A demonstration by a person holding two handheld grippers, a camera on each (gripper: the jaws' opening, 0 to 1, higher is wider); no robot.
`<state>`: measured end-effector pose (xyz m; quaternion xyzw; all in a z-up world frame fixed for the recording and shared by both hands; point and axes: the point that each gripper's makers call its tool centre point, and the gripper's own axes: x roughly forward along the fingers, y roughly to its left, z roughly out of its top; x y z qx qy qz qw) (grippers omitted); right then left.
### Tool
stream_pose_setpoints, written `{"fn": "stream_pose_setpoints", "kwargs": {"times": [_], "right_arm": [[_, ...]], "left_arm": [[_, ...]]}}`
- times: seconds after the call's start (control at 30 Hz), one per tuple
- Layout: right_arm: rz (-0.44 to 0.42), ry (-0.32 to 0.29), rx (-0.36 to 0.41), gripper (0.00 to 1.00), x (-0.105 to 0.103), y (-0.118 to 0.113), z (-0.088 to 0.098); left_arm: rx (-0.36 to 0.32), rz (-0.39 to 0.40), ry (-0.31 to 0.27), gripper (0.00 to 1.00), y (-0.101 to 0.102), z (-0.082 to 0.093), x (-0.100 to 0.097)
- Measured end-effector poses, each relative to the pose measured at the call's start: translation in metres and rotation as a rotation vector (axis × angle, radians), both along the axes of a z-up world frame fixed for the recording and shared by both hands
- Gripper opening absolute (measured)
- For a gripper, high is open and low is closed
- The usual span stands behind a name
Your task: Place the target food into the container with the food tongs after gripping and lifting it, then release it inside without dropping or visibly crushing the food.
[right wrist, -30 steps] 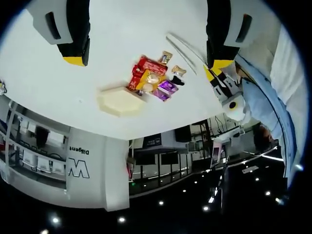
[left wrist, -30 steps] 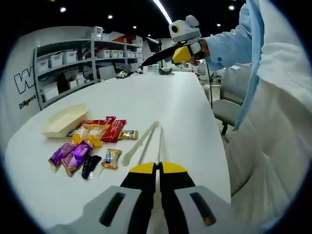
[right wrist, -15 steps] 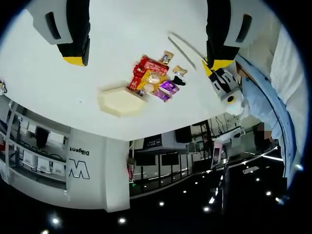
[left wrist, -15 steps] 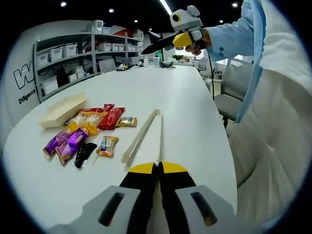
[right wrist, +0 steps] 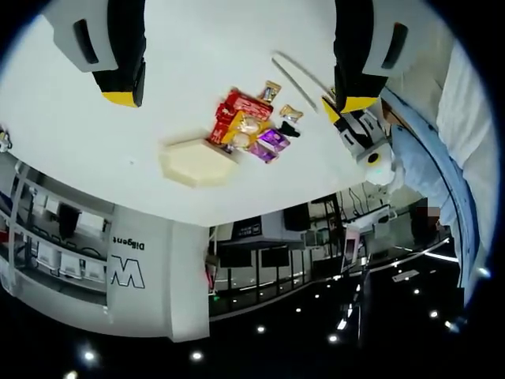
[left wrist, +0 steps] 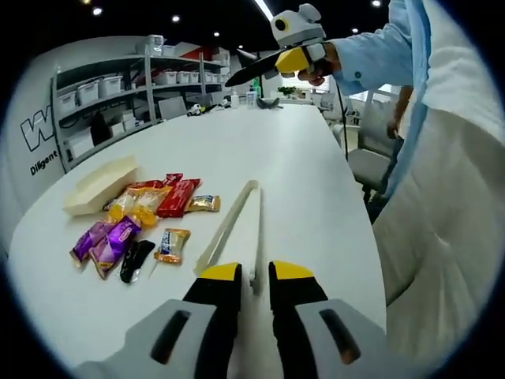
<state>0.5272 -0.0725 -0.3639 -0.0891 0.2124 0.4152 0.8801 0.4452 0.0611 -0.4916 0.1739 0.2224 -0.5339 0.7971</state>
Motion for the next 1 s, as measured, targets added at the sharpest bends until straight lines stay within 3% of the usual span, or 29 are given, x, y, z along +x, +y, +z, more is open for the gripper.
{"fn": "stream_pose_setpoints", "kwargs": {"times": [0.03, 0.07, 0.47, 0.93, 1.0], "right_arm": [[0.0, 0.001, 0.0, 1.0, 0.0, 0.0, 0.0], [0.0, 0.001, 0.0, 1.0, 0.0, 0.001, 0.0], [0.005, 0.013, -0.005, 1.0, -0.005, 0.001, -0.004], [0.023, 0.022, 0.001, 1.0, -0.004, 0.007, -0.006], [0.028, 0.027, 0.001, 1.0, -0.004, 0.007, -0.008]], "left_arm": [[0.011, -0.002, -0.011, 0.02, 0.001, -0.002, 0.001], [0.019, -0.001, -0.033, 0.02, 0.001, -0.001, 0.004], [0.004, -0.019, -0.039, 0.0, 0.005, -0.006, 0.007], [-0.077, -0.001, -0.097, 0.0, 0.004, 0.034, 0.021], [-0.125, 0.01, -0.096, 0.0, 0.002, 0.045, 0.023]]}}
